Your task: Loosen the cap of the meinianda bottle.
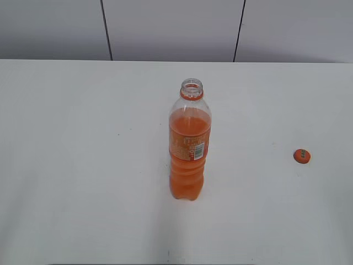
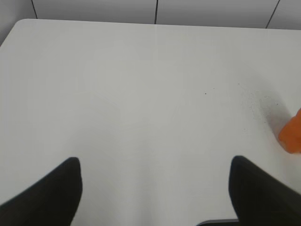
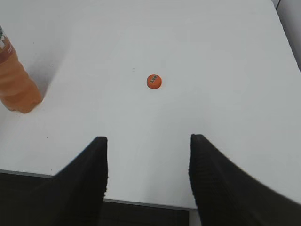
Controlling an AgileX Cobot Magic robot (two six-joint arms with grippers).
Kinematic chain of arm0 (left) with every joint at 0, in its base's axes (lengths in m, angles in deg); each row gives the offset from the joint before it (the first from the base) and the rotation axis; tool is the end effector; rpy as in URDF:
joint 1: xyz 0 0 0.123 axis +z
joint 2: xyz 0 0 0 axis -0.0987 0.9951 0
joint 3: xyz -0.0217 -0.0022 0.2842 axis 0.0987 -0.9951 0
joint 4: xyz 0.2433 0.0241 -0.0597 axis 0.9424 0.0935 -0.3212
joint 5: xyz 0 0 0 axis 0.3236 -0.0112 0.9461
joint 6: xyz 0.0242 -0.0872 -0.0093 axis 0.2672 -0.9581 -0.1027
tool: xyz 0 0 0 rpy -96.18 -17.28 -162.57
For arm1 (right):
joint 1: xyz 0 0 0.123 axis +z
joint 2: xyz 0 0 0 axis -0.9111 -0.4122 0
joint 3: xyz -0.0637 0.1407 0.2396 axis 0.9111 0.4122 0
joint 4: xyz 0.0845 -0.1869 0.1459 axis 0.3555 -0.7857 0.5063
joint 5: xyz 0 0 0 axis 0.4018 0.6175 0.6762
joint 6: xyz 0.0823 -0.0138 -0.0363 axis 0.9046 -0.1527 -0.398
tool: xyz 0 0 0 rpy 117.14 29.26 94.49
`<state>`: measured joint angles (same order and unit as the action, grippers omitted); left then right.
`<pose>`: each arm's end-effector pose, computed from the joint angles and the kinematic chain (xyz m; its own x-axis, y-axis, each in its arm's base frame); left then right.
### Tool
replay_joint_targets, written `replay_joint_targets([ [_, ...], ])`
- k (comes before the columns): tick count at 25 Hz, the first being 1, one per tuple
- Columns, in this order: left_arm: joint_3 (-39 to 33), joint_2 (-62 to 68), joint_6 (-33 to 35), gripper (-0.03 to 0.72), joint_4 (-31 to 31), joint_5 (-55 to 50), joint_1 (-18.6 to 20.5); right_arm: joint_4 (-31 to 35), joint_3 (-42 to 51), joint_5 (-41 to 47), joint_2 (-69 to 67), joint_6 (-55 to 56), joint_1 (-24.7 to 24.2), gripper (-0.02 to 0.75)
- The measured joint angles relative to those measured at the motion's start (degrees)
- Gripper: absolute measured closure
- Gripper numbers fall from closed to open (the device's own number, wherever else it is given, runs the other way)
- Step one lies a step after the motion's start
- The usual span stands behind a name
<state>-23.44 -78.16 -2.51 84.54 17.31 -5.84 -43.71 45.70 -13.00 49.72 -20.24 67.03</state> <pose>-0.0107 -0.0042 0.2860 -0.4309 -0.0568 -0.9006 0.0193 0.9972 -0.0722 -0.0092 0.0109 0.2769 -0.4589 -0.1202 -0.8803 -0.1836 0.9822 -0.0384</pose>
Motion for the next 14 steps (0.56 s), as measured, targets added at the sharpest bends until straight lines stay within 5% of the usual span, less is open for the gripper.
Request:
replay_joint_targets([
  [14, 0.0, 0.0, 0.06, 0.122, 1.71, 0.0, 0.0, 0.0, 0.0, 0.0, 0.0, 0.0, 0.0, 0.32],
])
